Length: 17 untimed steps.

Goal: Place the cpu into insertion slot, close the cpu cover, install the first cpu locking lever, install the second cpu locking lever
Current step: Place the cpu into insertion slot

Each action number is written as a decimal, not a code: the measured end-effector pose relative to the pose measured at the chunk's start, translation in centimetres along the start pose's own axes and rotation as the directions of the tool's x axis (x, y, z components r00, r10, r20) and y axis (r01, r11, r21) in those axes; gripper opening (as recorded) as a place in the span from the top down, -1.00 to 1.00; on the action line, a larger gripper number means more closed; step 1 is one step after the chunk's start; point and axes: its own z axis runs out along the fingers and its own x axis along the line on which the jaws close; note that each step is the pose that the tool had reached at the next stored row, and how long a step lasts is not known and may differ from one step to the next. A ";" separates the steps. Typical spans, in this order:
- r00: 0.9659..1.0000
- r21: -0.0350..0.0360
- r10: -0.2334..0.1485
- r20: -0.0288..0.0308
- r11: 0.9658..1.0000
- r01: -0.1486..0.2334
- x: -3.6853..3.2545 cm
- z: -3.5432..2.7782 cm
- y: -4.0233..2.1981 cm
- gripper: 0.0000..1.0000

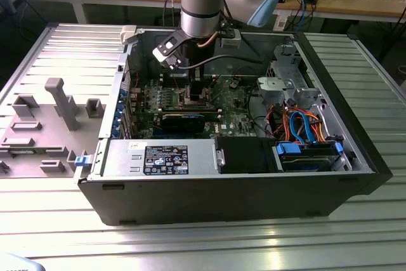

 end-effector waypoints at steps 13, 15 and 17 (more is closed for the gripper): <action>1.000 0.000 0.000 0.000 1.000 0.000 -0.01 1.43 -0.15 -0.09; 1.000 0.000 0.001 0.000 1.000 -0.001 -0.02 1.60 -0.19 -0.09; 1.000 0.000 0.001 -0.001 1.000 -0.001 0.01 1.65 -0.20 -0.09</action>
